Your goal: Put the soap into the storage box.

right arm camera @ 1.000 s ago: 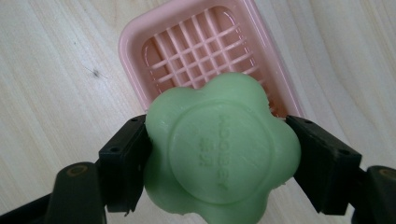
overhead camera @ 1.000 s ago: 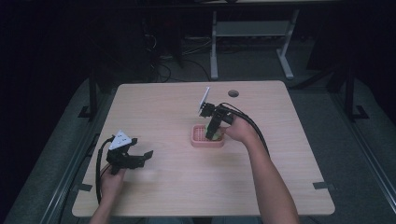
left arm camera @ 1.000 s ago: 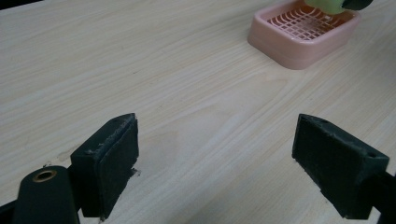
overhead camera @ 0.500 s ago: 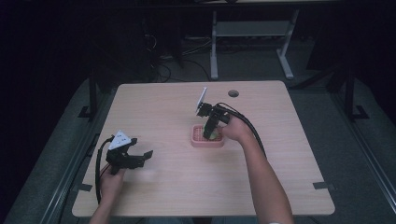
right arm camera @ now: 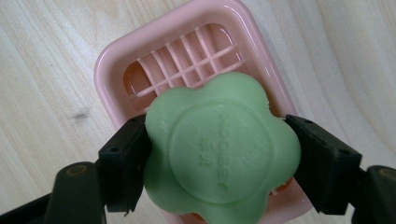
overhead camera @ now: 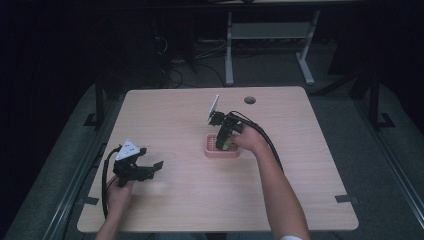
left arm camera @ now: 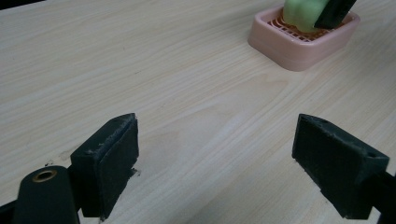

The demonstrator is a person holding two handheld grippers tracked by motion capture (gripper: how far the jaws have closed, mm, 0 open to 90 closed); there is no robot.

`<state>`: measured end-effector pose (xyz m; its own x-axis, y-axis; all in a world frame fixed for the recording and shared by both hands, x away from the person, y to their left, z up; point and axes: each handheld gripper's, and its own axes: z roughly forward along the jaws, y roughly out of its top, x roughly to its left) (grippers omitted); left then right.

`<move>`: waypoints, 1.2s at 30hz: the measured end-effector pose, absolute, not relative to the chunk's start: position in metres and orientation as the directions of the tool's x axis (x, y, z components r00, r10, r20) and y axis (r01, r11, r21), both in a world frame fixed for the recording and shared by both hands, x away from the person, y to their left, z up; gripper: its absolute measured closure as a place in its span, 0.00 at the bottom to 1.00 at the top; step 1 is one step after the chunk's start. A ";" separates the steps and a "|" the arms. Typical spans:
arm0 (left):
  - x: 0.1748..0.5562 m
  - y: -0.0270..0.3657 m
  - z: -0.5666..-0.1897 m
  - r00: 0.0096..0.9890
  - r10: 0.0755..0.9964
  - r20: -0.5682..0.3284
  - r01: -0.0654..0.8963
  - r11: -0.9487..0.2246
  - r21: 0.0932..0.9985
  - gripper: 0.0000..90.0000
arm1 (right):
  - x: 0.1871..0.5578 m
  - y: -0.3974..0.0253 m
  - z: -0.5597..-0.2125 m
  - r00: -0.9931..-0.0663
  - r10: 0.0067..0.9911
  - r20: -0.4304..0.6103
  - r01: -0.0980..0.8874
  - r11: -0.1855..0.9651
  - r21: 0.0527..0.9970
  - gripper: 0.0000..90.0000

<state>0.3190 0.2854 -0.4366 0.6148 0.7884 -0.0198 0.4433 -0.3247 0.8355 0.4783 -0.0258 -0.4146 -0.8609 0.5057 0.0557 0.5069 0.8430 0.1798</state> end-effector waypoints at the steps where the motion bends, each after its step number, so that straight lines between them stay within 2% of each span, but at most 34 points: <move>1: 0.319 0.285 -0.437 0.615 0.788 -0.019 0.443 -0.326 0.835 0.16 | 0.478 -0.026 -0.415 -0.859 0.509 0.057 0.510 0.840 0.185 0.28; 19: 0.319 0.285 -0.436 0.616 0.788 -0.018 0.443 -0.327 0.835 0.16 | 0.475 -0.033 -0.416 -0.853 0.518 0.054 0.519 0.835 0.185 0.28; 36: 0.318 0.284 -0.437 0.618 0.786 -0.018 0.442 -0.328 0.835 0.16 | 0.470 -0.042 -0.407 -0.846 0.530 0.059 0.527 0.814 0.245 0.24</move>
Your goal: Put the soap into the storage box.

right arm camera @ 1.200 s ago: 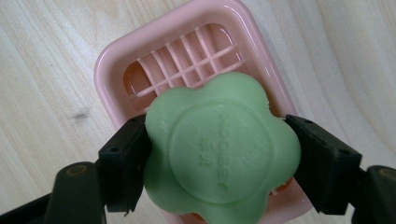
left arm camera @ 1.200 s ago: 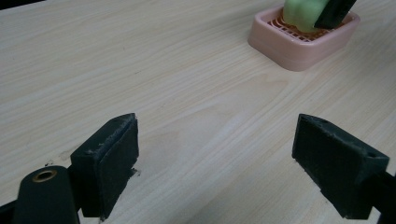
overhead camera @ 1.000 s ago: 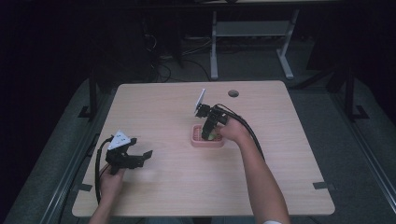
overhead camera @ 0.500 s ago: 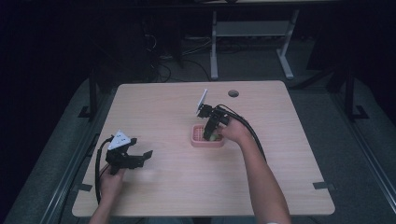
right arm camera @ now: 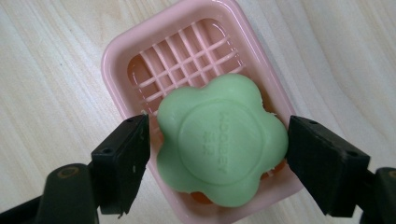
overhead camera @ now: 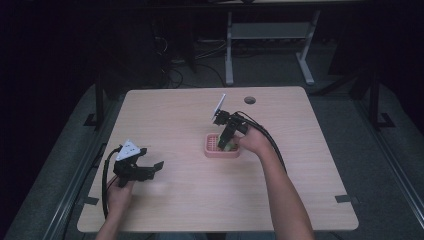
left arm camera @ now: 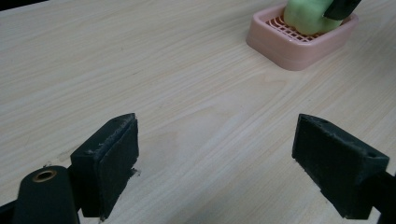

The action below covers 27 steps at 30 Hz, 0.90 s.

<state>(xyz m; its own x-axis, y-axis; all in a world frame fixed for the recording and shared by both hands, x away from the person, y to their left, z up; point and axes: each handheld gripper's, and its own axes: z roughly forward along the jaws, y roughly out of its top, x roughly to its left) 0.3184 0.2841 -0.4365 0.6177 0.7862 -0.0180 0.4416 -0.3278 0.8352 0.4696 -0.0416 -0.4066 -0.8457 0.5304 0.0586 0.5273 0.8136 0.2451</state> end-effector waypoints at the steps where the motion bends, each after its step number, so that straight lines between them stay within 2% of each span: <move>1: 0.318 0.284 -0.437 0.617 0.787 -0.018 0.443 -0.328 0.834 0.16 | 0.468 -0.043 -0.404 -0.845 0.531 0.060 0.528 0.811 0.254 0.25; 27: 0.318 0.283 -0.437 0.622 0.783 -0.012 0.440 -0.336 0.833 0.16 | 0.446 -0.075 -0.382 -0.835 0.546 0.065 0.534 0.777 0.333 0.25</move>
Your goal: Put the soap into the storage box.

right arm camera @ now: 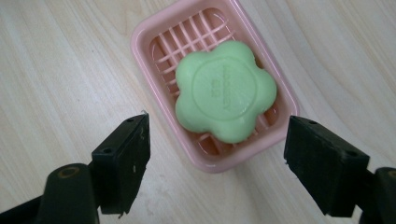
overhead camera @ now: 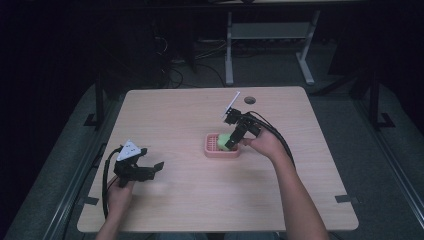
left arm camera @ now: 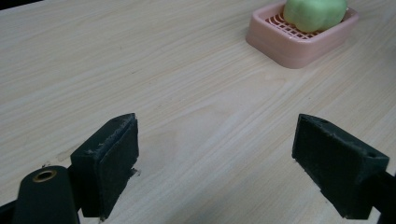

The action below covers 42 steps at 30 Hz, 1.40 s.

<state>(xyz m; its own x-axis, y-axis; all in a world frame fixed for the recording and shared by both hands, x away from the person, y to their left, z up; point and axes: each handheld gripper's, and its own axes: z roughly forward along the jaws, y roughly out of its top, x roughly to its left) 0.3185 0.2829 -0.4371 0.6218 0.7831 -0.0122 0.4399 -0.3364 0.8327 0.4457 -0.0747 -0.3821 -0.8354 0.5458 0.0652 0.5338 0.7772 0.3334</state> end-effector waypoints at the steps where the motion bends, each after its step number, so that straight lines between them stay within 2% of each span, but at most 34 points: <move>1: 0.318 0.283 -0.437 0.622 0.783 -0.012 0.440 -0.336 0.833 0.16 | 0.446 -0.075 -0.382 -0.835 0.546 0.065 0.534 0.777 0.333 0.25; 42: 0.319 0.282 -0.437 0.625 0.781 -0.003 0.442 -0.350 0.826 0.16 | 0.415 -0.133 -0.380 -0.794 0.603 0.081 0.590 0.730 0.345 0.25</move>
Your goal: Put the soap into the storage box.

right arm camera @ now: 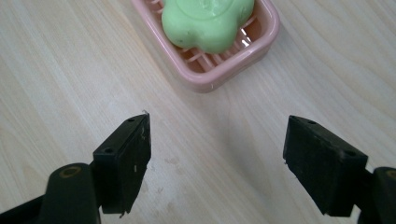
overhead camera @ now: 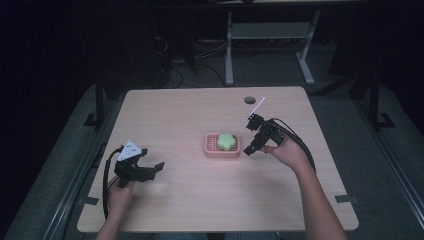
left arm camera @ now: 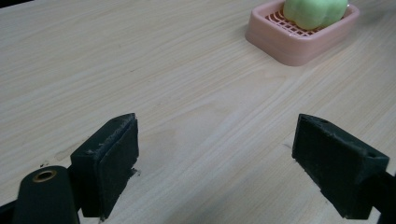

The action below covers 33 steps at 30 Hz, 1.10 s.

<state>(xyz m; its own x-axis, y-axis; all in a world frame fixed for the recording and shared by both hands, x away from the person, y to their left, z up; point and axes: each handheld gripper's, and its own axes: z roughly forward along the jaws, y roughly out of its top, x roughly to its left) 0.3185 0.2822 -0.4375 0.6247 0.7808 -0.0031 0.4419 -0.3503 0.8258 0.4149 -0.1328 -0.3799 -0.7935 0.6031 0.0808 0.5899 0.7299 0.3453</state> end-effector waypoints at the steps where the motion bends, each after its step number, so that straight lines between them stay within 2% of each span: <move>1: 0.319 0.282 -0.437 0.626 0.780 -0.003 0.442 -0.352 0.825 0.16 | 0.414 -0.134 -0.381 -0.791 0.606 0.081 0.592 0.727 0.347 0.25; 33: 0.319 0.281 -0.438 0.623 0.782 -0.003 0.443 -0.350 0.825 0.16 | 0.383 -0.174 -0.396 -0.756 0.645 0.111 0.636 0.683 0.360 0.25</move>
